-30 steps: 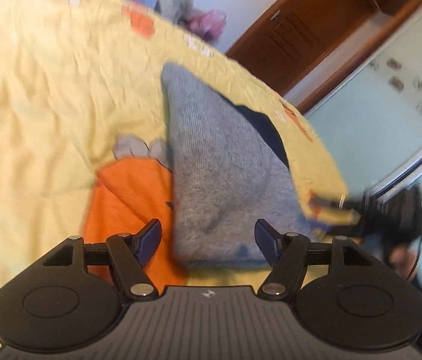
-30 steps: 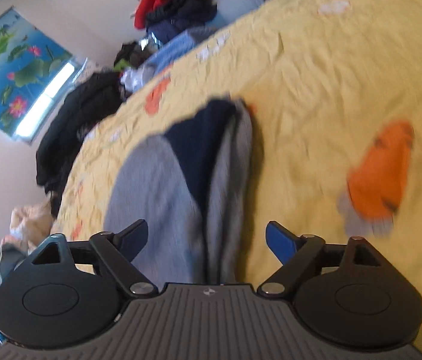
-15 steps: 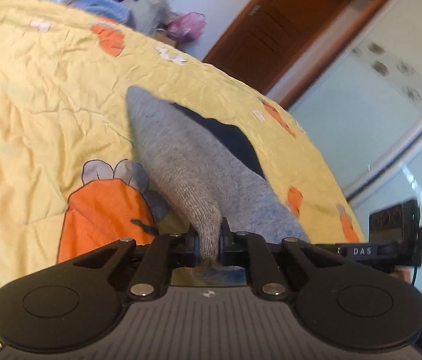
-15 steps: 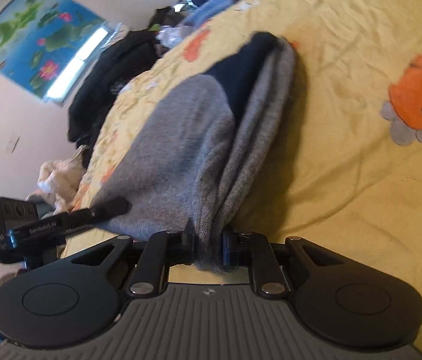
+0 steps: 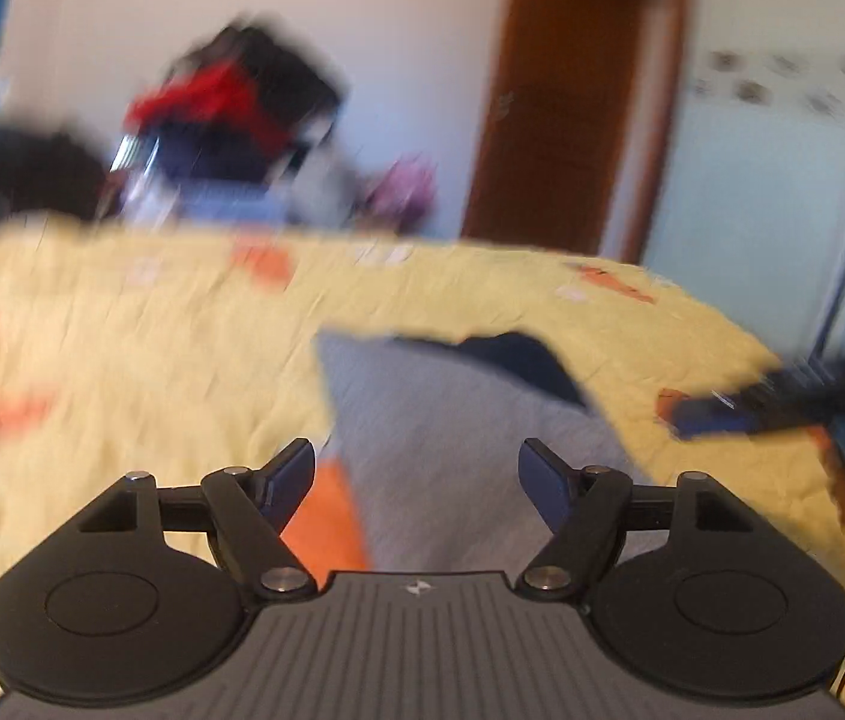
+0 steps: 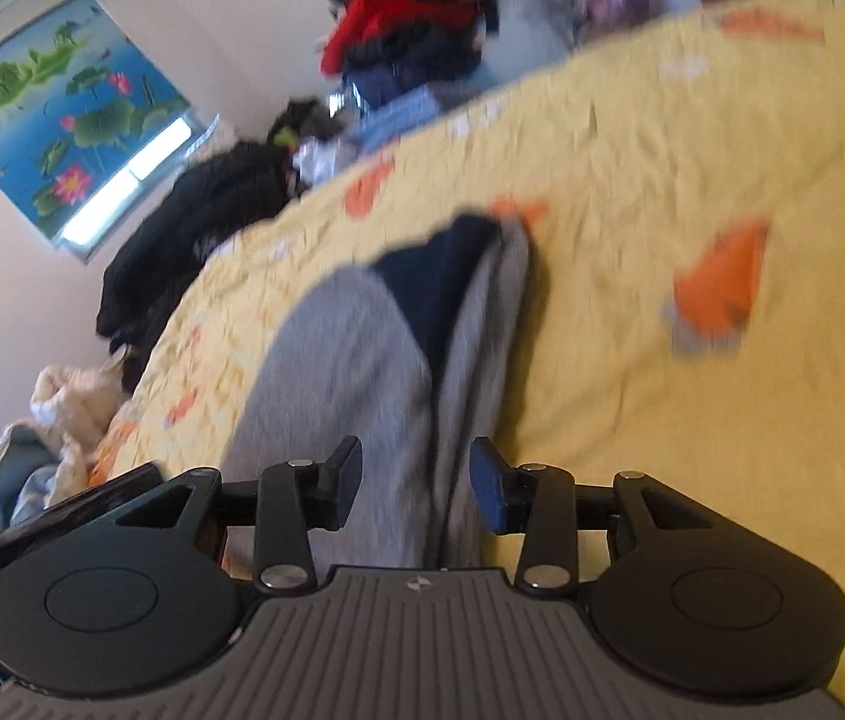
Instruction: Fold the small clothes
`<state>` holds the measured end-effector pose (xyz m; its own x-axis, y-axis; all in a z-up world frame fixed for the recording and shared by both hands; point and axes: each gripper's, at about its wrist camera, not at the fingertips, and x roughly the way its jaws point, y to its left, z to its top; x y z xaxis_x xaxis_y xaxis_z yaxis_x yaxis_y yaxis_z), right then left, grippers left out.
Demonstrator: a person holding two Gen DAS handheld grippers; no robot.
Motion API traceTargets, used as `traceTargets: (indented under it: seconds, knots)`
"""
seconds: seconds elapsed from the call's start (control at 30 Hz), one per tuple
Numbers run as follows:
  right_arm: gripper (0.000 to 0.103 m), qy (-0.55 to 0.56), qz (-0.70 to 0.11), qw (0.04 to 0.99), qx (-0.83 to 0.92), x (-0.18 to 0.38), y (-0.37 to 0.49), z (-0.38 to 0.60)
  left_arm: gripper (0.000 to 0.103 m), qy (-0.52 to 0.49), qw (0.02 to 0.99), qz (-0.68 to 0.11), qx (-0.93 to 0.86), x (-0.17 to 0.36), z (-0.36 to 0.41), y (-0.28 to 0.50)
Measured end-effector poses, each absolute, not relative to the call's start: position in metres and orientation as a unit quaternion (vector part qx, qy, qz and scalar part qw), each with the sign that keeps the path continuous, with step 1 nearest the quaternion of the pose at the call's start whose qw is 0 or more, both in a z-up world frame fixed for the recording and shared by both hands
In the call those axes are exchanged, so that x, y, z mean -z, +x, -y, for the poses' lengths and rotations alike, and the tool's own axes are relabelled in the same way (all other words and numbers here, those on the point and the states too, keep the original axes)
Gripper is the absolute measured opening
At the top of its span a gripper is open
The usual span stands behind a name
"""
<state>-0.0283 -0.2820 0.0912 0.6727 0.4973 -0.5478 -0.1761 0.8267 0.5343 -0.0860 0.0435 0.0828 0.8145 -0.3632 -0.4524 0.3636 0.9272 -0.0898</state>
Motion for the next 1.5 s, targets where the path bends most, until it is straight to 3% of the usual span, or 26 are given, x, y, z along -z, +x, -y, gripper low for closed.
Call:
traceTargets:
  seconds: [0.1,0.27,0.4,0.6,0.73,0.8,0.87,0.93,1.07,1.23,1.3,1.33,1.5]
  knots:
    - [0.057,0.212,-0.345,0.894,-0.192,-0.092,0.014,0.259,0.074,0.05,0.942,-0.255,0.212,-0.067,-0.004,-0.064]
    - [0.059,0.122,-0.393,0.893,-0.18,-0.072,0.079,0.214,0.076,0.078,0.919,-0.334,0.195,-0.019,0.014,-0.032]
    - [0.059,0.098,-0.401,0.893,-0.177,-0.056,0.087,0.206,0.078,0.076,0.925,-0.317,0.195,-0.011,0.005,-0.04]
    - [0.061,0.062,-0.349,0.923,-0.149,-0.092,0.02,0.202,0.077,0.067,0.936,-0.299,0.174,-0.03,-0.011,-0.065]
    - [0.084,0.075,-0.328,0.928,-0.159,-0.086,-0.051,0.201,0.079,0.044,0.935,-0.316,0.155,-0.019,-0.02,-0.074]
    - [0.082,0.041,-0.351,0.922,-0.155,-0.066,-0.067,0.191,0.079,0.039,0.933,-0.329,0.143,-0.012,-0.022,-0.079]
    - [0.074,0.019,-0.366,0.921,-0.133,-0.051,-0.074,0.186,0.08,0.039,0.934,-0.326,0.139,-0.014,-0.023,-0.085]
    - [0.074,0.034,-0.352,0.927,-0.123,-0.05,-0.086,0.192,0.085,0.052,0.937,-0.32,0.132,-0.015,-0.02,-0.091]
    - [0.092,0.052,-0.306,0.948,-0.069,-0.059,-0.102,0.205,0.09,0.058,0.934,-0.332,0.115,-0.006,-0.018,-0.095]
    - [0.093,0.053,-0.351,0.934,-0.036,-0.044,-0.106,0.212,0.09,0.048,0.936,-0.334,0.104,-0.005,-0.022,-0.098]
    - [0.096,0.052,-0.369,0.927,-0.034,-0.035,-0.109,0.209,0.094,0.045,0.935,-0.337,0.099,-0.005,-0.023,-0.099]
    - [0.102,0.046,-0.369,0.928,-0.036,-0.033,-0.112,0.206,0.095,0.043,0.935,-0.34,0.094,-0.005,-0.024,-0.098]
    - [0.103,-0.005,-0.373,0.927,-0.028,-0.029,-0.121,0.186,0.101,0.042,0.933,-0.346,0.088,-0.003,-0.025,-0.097]
